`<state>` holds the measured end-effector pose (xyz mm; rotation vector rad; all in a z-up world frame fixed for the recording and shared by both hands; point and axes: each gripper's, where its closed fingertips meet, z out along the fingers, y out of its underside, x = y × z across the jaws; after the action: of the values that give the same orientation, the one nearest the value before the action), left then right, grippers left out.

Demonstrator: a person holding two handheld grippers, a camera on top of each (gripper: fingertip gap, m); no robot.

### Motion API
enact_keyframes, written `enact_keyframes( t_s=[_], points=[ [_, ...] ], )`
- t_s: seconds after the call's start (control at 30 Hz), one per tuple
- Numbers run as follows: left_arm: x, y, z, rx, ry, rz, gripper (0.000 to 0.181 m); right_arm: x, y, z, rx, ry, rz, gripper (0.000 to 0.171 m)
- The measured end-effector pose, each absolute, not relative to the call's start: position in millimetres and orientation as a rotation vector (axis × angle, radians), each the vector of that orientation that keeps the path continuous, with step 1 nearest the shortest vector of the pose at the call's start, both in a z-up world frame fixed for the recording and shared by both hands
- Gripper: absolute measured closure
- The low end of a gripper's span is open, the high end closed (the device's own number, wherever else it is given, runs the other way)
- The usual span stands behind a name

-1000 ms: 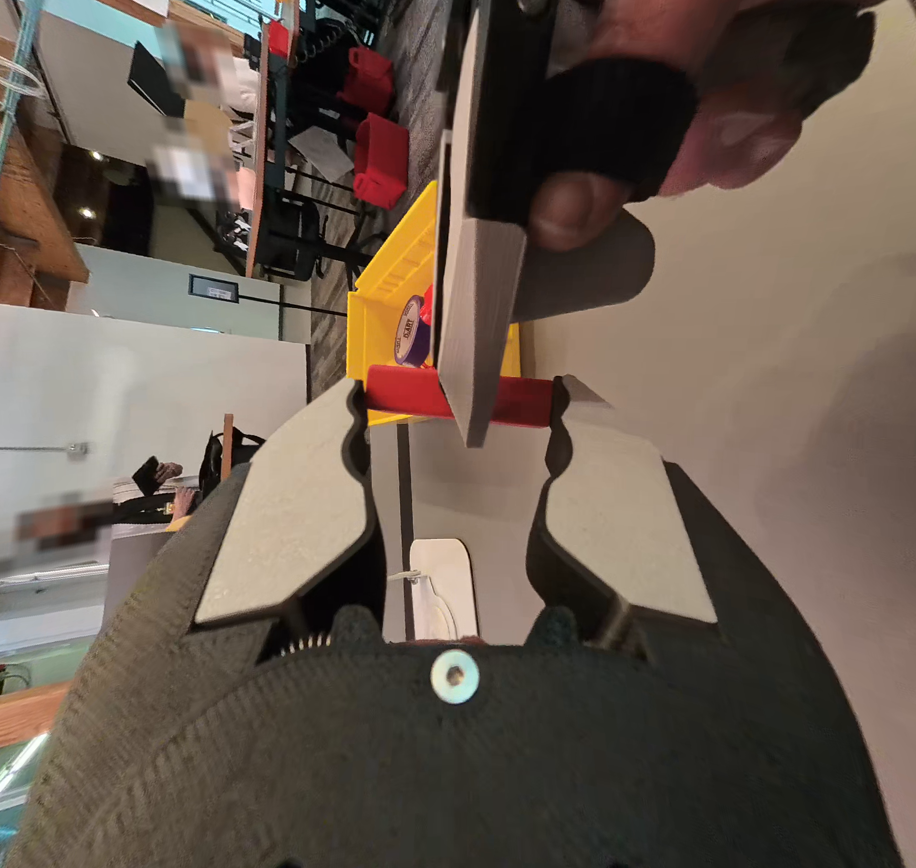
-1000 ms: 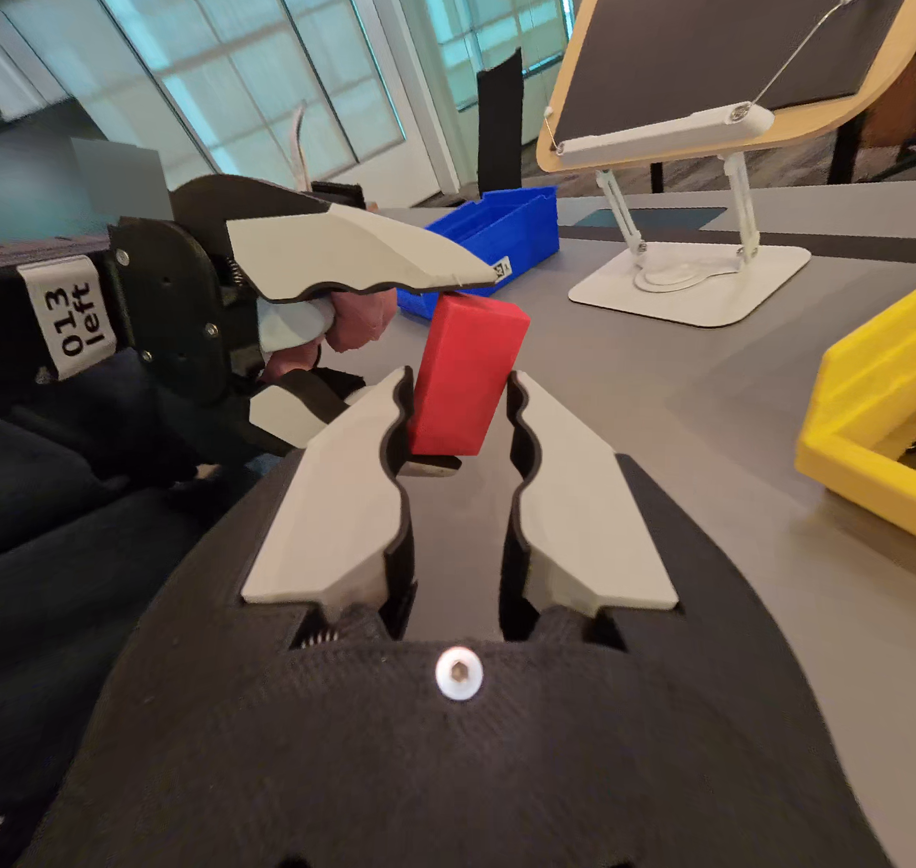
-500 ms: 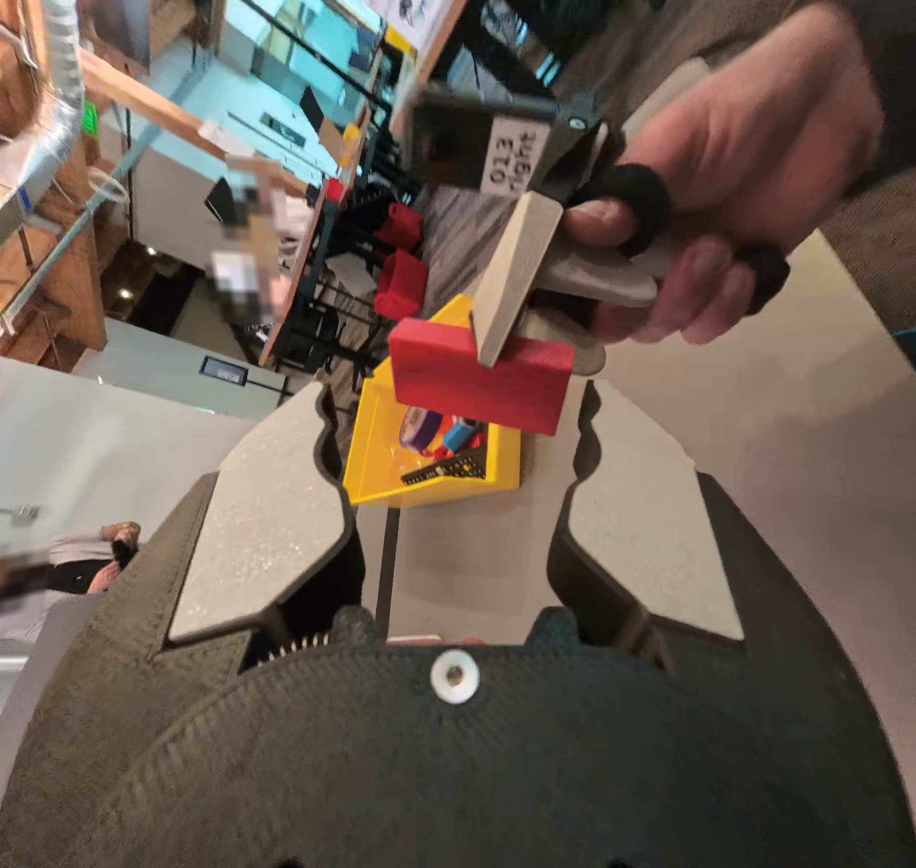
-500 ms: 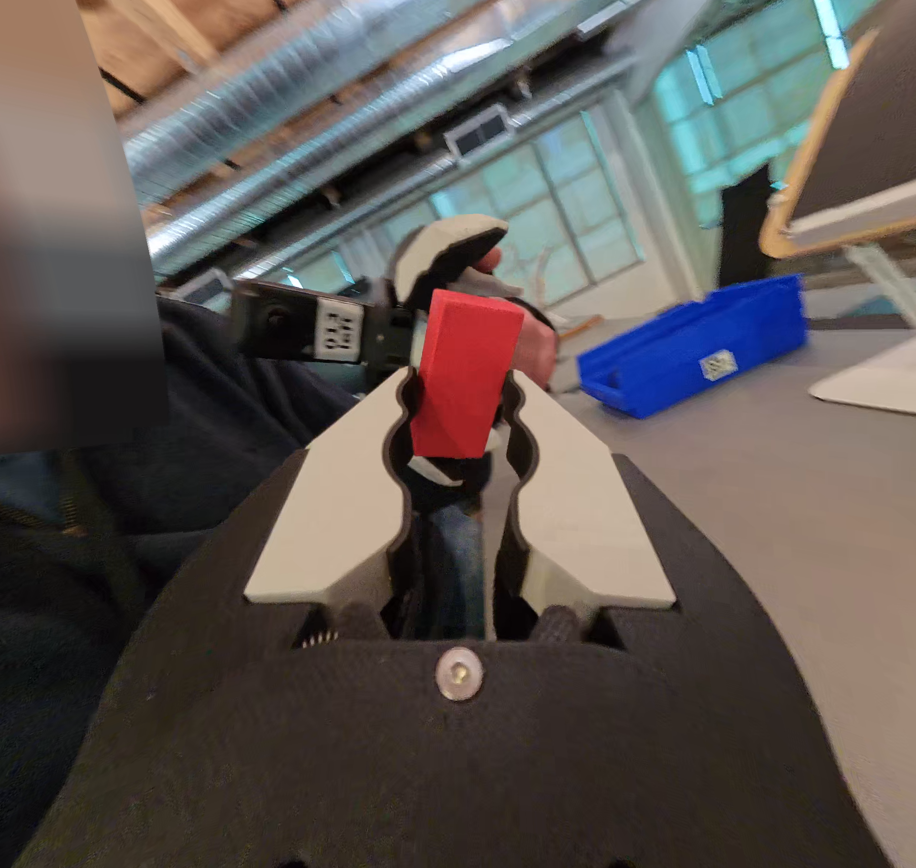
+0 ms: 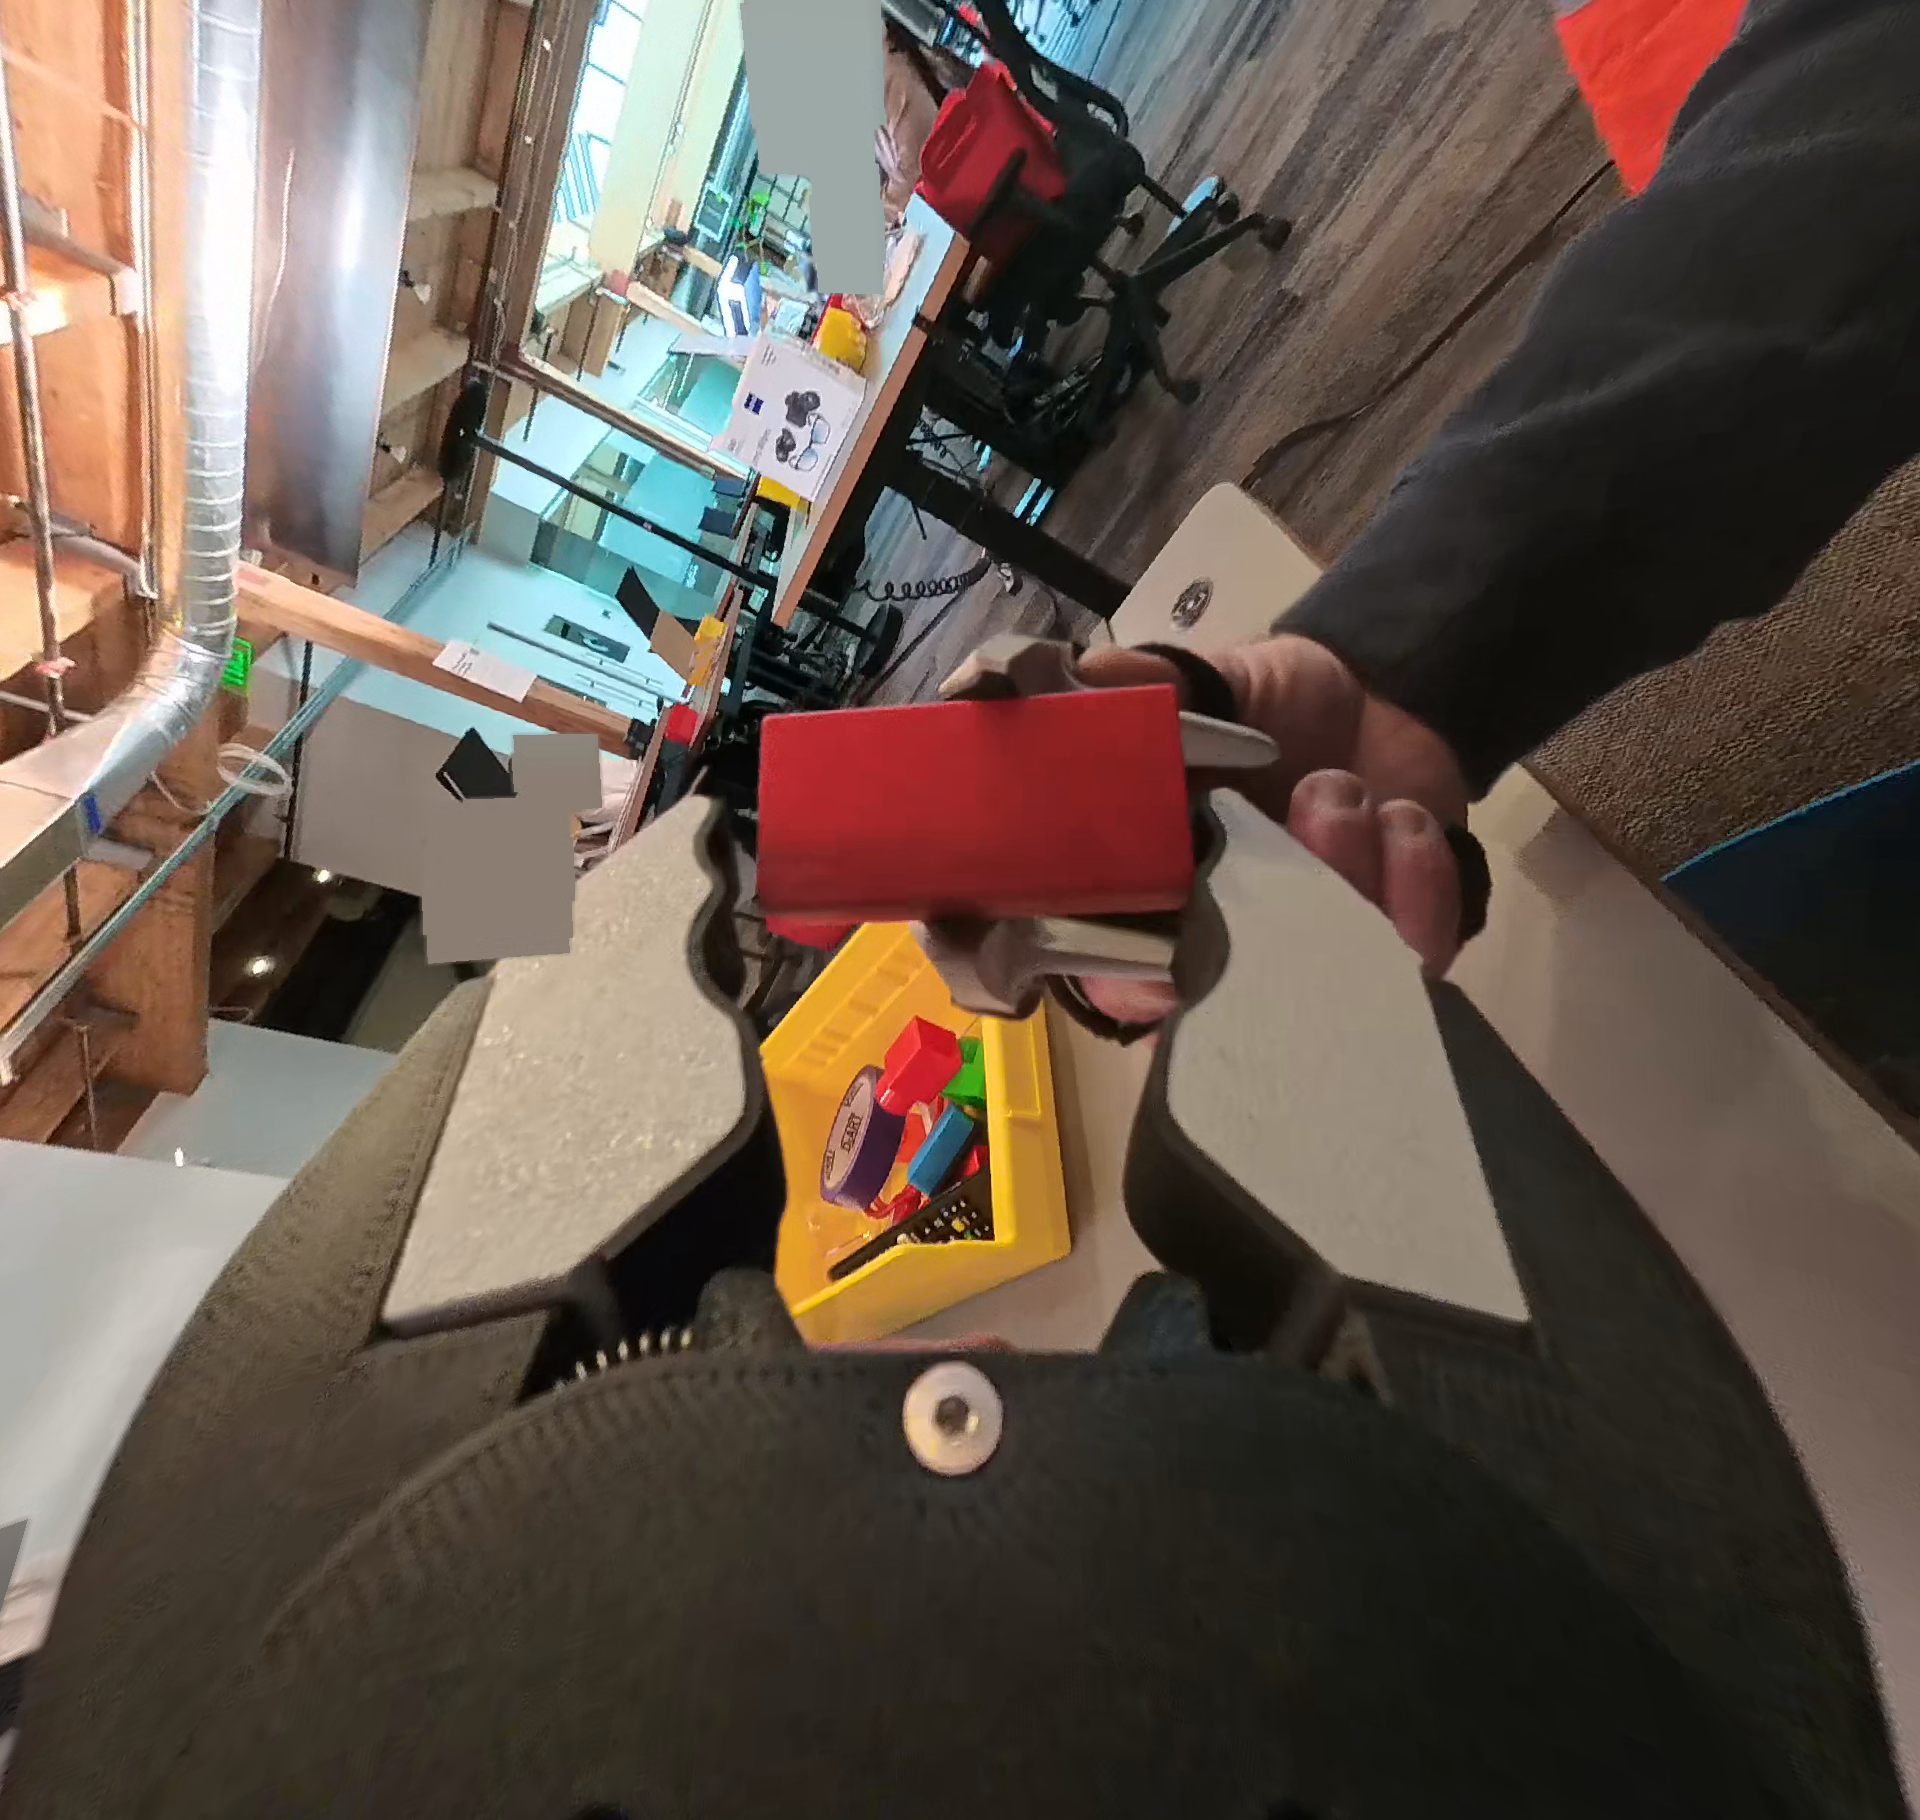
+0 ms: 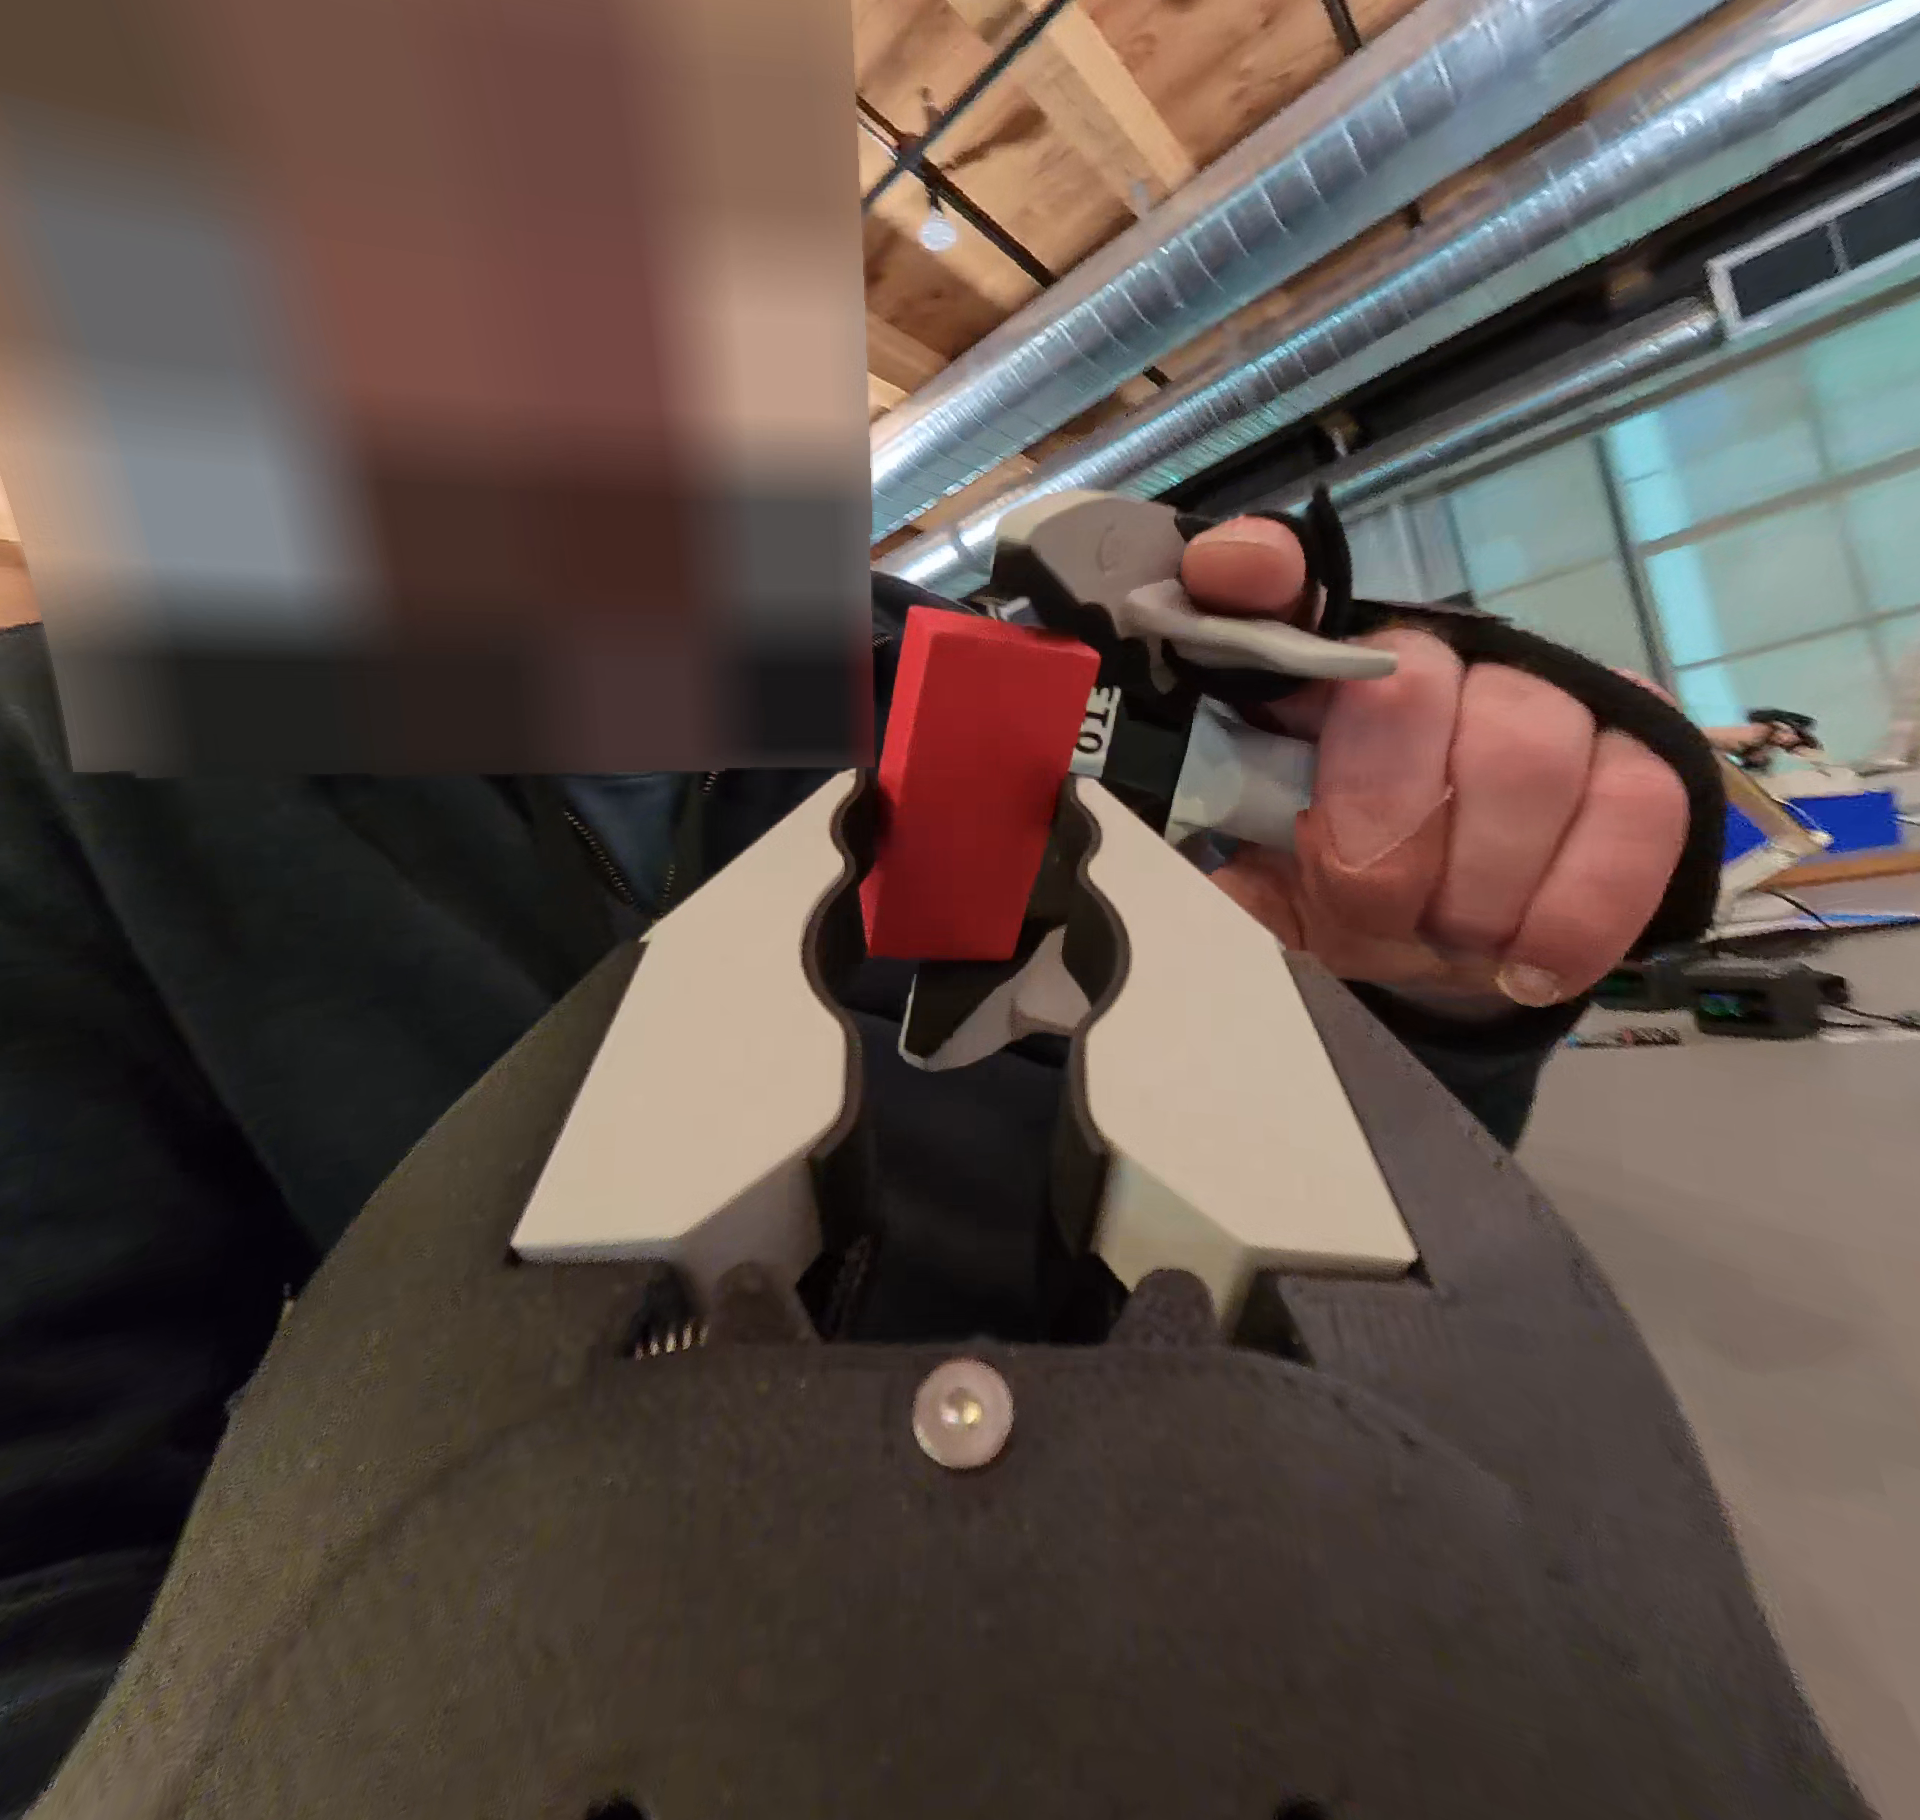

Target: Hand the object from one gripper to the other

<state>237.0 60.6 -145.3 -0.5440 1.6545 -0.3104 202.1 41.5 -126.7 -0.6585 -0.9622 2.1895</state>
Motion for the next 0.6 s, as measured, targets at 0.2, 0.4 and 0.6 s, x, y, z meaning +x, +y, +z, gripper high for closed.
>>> enact_keyframes(
  t_s=[0.2,0.4,0.6],
  points=[
    [238.2,47.3,-147.0,-0.509,1.668,-0.357,0.107,203.9,35.5,-129.5,-0.558,-0.949,2.316,0.139],
    [237.2,52.3,-149.4,-0.556,1.673,-0.361,0.108,203.1,45.7,-131.6,-0.594,-0.877,2.307,0.138],
    [234.6,86.1,-159.2,-0.685,1.684,-0.173,0.108,197.5,84.3,-151.5,-1.04,-0.764,1.936,0.118]
  ],
)
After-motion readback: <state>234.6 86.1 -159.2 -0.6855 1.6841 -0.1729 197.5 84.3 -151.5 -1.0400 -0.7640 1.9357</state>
